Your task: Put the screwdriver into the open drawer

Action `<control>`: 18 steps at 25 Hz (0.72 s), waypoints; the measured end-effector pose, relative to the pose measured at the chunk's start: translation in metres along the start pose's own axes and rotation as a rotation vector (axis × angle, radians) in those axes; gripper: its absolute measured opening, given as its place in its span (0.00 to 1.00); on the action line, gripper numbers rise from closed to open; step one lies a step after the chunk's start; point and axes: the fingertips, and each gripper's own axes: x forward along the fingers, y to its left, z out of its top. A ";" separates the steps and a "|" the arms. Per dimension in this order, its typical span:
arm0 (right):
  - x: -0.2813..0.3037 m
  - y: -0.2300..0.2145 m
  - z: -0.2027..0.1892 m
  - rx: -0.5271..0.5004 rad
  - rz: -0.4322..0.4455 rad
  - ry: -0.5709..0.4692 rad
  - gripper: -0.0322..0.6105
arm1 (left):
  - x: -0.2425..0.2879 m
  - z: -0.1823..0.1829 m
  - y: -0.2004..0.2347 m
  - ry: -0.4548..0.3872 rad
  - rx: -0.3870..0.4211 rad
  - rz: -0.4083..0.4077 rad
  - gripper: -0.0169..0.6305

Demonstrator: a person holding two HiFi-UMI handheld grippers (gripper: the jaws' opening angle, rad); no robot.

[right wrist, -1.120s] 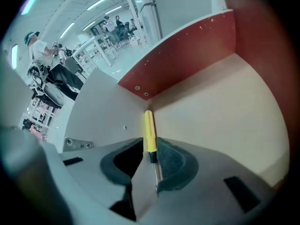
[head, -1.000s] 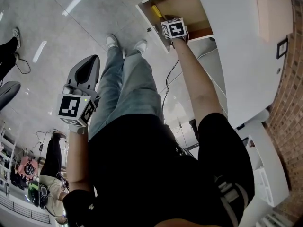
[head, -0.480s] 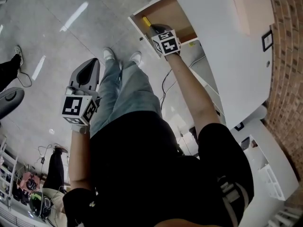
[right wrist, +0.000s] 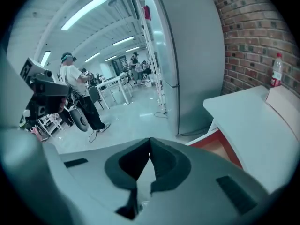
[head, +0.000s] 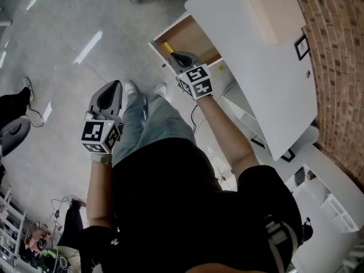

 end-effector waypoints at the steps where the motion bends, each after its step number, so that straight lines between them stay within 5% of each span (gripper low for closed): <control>1: -0.010 0.004 0.008 0.000 -0.004 -0.019 0.07 | -0.002 0.004 -0.002 -0.007 0.007 -0.005 0.03; 18: -0.175 0.076 0.137 -0.101 -0.082 -0.333 0.07 | -0.060 0.106 -0.040 -0.187 0.133 -0.076 0.03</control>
